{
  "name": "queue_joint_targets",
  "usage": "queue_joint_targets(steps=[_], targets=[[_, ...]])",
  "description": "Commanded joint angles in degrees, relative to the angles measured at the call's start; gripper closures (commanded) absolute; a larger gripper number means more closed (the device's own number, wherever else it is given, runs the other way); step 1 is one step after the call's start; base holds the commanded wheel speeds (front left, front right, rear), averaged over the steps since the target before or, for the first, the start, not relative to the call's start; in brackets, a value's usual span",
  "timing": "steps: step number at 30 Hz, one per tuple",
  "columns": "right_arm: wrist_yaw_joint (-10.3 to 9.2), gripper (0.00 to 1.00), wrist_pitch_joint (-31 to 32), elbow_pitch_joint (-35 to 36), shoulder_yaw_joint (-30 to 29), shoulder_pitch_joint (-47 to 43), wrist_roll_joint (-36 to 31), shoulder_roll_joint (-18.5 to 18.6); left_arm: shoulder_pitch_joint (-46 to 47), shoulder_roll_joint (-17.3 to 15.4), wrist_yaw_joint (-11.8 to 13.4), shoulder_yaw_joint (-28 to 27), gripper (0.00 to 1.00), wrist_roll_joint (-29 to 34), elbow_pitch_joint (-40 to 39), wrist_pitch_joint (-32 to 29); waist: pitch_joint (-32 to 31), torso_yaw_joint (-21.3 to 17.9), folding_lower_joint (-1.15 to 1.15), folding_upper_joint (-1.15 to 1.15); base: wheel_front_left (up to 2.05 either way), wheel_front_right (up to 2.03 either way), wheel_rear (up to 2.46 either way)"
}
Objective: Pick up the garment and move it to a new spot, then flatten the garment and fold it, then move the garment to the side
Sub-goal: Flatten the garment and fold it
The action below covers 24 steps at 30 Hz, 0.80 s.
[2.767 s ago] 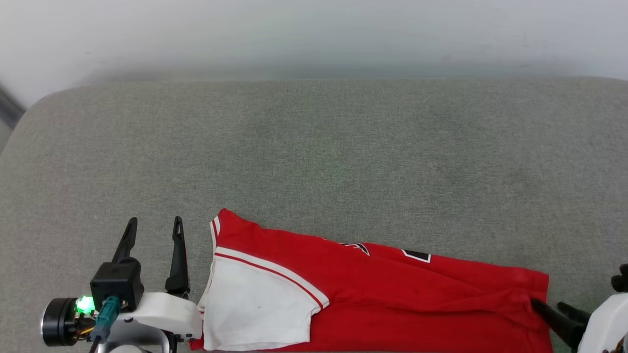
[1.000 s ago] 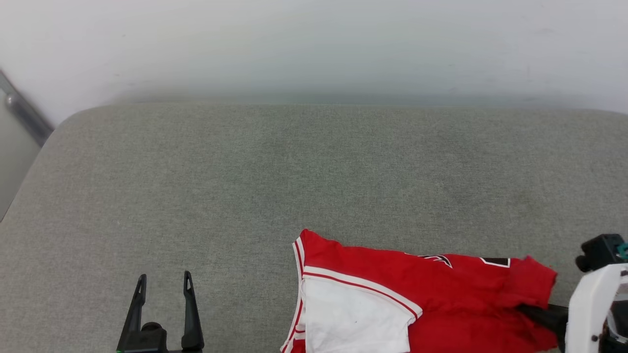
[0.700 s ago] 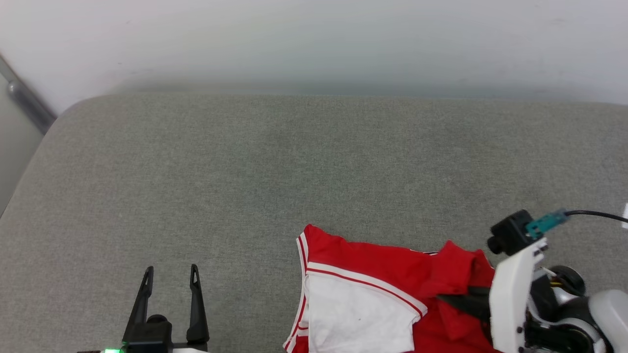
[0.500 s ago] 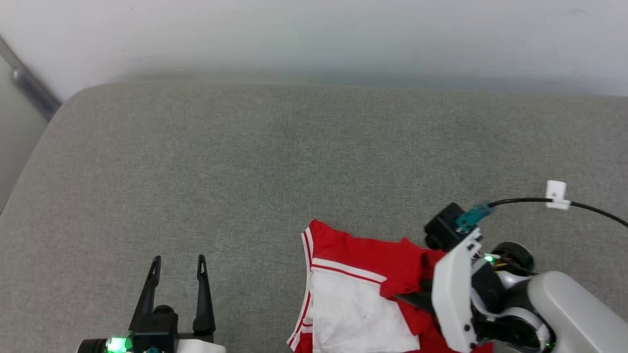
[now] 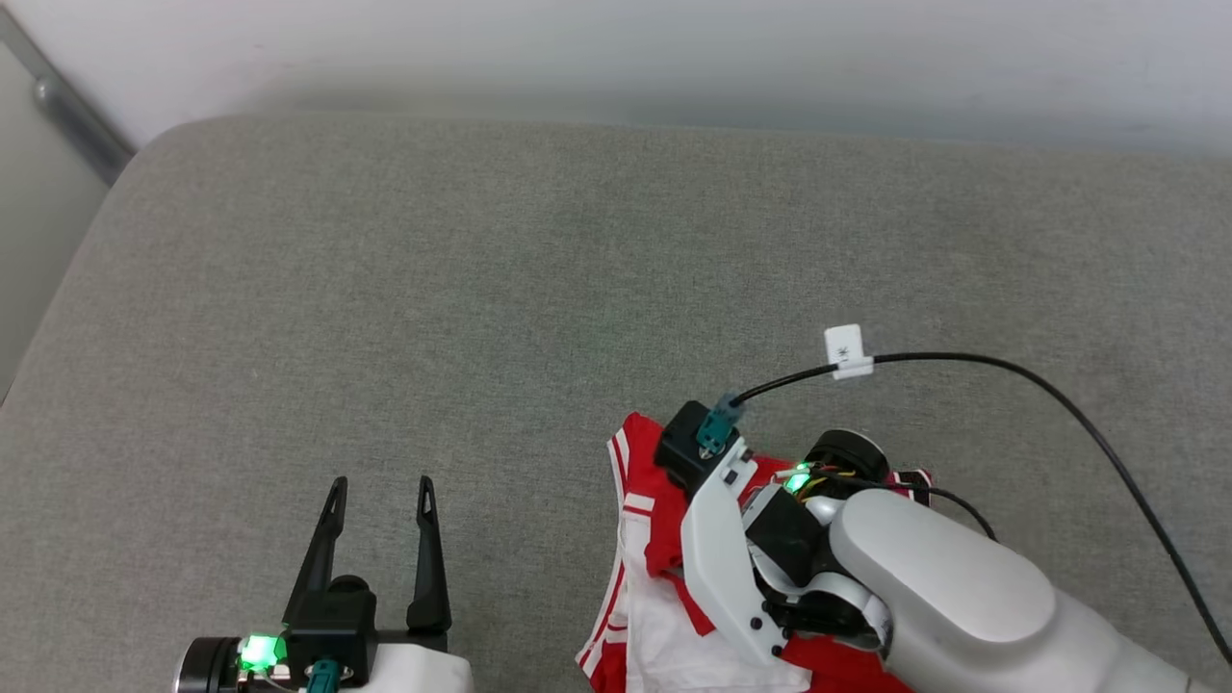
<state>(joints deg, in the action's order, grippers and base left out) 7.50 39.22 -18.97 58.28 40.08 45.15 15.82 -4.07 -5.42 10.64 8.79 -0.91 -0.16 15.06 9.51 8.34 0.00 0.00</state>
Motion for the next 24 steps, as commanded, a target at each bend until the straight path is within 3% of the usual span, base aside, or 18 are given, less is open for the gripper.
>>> queue_joint_targets(steps=[1, 8, 9, 10, 11, 18, 24], targets=[[-0.02, 1.0, -0.8, -1.1, 0.8, 1.0, 0.3, -0.8, 0.9, 0.0, 0.0, 0.0, 0.0, 0.1, 0.0, 0.1, 0.4, 0.3, 0.0, 0.0, 0.0, 0.0, 0.0], [-0.02, 1.0, -4.8, -9.0, 6.7, 2.4, 1.3, -1.8, 1.1, 0.6, 0.1, -0.1, 0.0, -0.1, 0.4, 0.1, 1.1, 0.4, 0.0, 0.0, 0.0, 0.0, 0.0], [-0.02, 0.91, -5.8, -9.4, 7.0, 2.5, 1.9, -1.8, 0.9, 0.7, 0.1, -0.2, 0.0, -0.1, 0.5, 0.1, 0.9, 0.2, 0.0, 0.0, 0.0, 0.0, 0.0], [-0.02, 0.53, -6.9, -9.7, 7.0, 2.7, 2.5, -1.8, 0.6, 0.7, 0.2, -0.4, 0.0, -0.1, 0.7, 0.1, 0.7, 0.0, 0.0, 0.0, 0.0, 0.0, 0.0], [-0.02, 0.0, -8.0, -9.6, 7.2, 3.0, 2.9, -1.7, 0.3, 0.7, 0.2, -0.6, 0.0, -0.1, 0.8, 0.1, 0.4, -0.2, 0.0, 0.0, 0.0, 0.0, 0.0], [-0.02, 0.0, -19.4, -5.6, 5.1, 4.7, 3.3, 2.1, -1.4, 0.6, 0.1, -1.9, 0.0, 0.0, 0.8, 0.1, -2.4, -2.5, 0.0, 0.0, 0.0, 0.0, 0.0], [-0.02, 0.0, -37.7, -5.9, -5.8, 2.5, -3.7, 5.6, -2.7, 0.5, 0.4, -2.8, 0.0, 0.2, 0.1, 0.1, -4.1, -4.3, 0.0, 0.0, 0.0, 0.0, 0.0]])
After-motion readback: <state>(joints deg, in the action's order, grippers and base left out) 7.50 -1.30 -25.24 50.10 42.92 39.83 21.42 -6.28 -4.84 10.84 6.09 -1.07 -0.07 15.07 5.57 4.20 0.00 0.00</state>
